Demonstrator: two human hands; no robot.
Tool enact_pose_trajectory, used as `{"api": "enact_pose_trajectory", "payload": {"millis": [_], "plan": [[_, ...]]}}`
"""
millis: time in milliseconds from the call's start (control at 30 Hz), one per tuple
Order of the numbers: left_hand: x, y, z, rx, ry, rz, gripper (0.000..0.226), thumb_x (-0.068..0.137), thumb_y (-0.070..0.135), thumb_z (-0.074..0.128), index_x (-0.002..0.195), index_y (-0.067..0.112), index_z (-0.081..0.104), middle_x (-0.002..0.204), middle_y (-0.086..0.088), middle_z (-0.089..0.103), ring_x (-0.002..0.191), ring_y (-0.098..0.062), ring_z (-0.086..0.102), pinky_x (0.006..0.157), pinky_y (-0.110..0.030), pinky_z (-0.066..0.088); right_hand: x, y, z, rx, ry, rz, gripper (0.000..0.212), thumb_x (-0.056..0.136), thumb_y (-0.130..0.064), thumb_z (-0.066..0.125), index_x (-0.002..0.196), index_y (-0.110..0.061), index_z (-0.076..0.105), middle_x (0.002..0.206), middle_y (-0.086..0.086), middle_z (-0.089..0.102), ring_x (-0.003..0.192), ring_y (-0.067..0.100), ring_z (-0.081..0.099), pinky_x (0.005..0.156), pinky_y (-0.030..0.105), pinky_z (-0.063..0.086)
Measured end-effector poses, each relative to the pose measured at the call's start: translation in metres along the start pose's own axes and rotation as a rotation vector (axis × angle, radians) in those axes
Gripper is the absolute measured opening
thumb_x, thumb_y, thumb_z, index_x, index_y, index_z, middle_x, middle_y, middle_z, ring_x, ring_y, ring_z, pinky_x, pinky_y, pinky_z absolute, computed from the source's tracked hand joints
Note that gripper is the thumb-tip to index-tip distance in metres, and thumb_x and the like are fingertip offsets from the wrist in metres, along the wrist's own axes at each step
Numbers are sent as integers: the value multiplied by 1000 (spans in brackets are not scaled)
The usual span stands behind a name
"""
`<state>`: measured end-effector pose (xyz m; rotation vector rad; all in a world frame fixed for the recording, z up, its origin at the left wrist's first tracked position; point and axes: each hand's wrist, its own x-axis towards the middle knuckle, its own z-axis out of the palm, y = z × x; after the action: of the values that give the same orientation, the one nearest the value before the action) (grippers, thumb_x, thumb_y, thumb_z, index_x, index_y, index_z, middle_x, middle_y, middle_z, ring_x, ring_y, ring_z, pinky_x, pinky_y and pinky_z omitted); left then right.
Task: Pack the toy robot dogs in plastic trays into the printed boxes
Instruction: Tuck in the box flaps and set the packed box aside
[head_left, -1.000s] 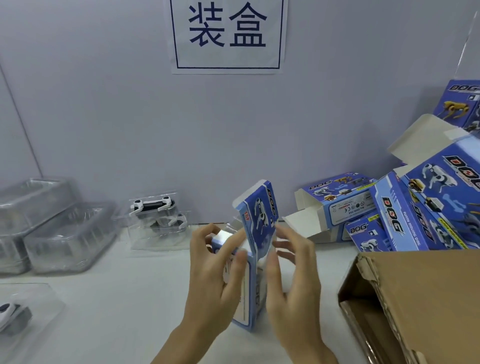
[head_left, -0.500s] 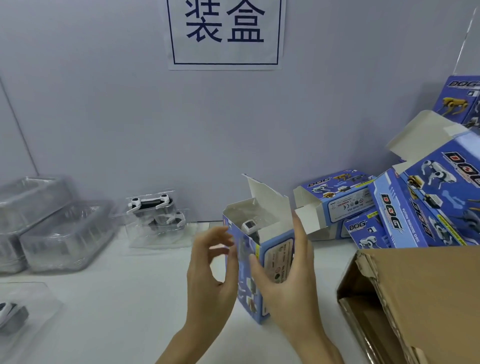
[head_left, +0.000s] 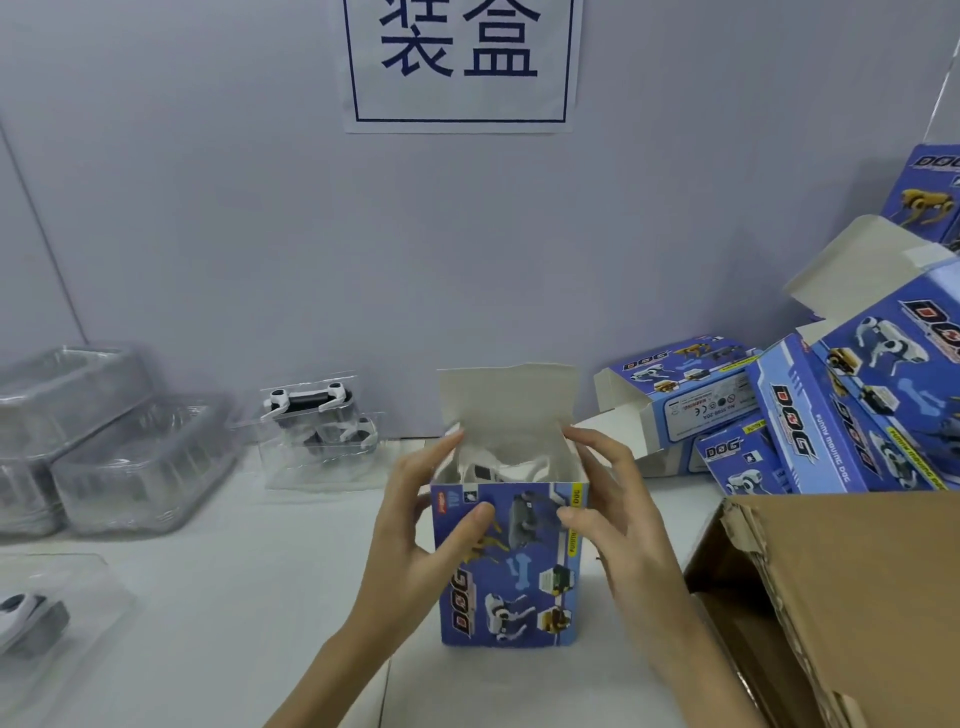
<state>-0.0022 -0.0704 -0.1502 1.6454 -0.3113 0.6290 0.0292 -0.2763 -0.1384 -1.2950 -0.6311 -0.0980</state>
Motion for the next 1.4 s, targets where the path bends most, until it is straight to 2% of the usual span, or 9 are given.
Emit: {"api": "enact_pose_trajectory", "payload": {"millis": [133,333,433,533,700,867,1167,1267,1400], "plan": [[-8,8,12,-7,-35,65,56,82,62,80,132,43,63,136,9,49,129,-26,60,79,-39,66,-2,0,-2,39,138,-6,40,96,-32,52,135,-27,63,144,3,61,135,30,57,102,51,51],[-7,16,12,49,-94,78,44,82,63,79,113,35,65,127,7,52,124,-34,59,79,-45,65,-3,-3,13,-128,236,-6,61,84,-82,57,110,-27,67,127,3,69,111,31,71,75,40,64],[-2,18,8,157,-78,170,22,88,50,73,104,37,66,130,9,52,131,-28,53,93,-39,59,-1,-5,13,-252,252,-107,54,92,-78,48,99,-28,68,152,-19,52,140,7,51,97,30,55],[1,19,9,171,-45,216,15,94,42,68,105,33,71,143,9,49,140,-26,49,96,-34,57,1,-11,16,-254,296,-120,56,91,-78,50,101,-27,71,139,-18,63,129,3,59,89,12,51],[2,20,12,21,-64,154,36,100,51,62,131,33,65,146,7,54,140,-31,50,82,-45,66,-2,-8,17,-238,348,-110,28,97,-45,64,121,-32,65,128,-1,68,121,24,66,85,45,63],[1,24,11,-192,-47,79,44,95,51,71,122,37,38,149,-1,55,132,-37,59,72,-56,65,-7,-10,27,-165,398,-139,36,91,-51,66,118,-31,55,127,-11,66,121,21,66,72,25,63],[1,25,4,-48,-116,36,47,89,67,68,128,46,52,145,16,55,137,-26,57,80,-60,63,-9,-6,27,-140,374,-109,50,93,-62,60,128,-29,46,138,-1,60,128,31,62,82,61,62],[-1,25,3,11,-141,54,50,86,69,69,127,45,52,145,20,53,139,-27,53,84,-57,63,-9,-2,24,-178,371,-158,32,100,-35,58,129,-29,47,137,-2,60,129,30,61,79,57,64],[-1,29,8,-91,-99,-11,47,88,71,66,119,37,57,143,12,58,133,-29,61,80,-61,63,-10,-1,24,-237,369,-239,40,97,-40,56,135,-29,47,135,-14,58,131,24,59,79,37,65]]}}
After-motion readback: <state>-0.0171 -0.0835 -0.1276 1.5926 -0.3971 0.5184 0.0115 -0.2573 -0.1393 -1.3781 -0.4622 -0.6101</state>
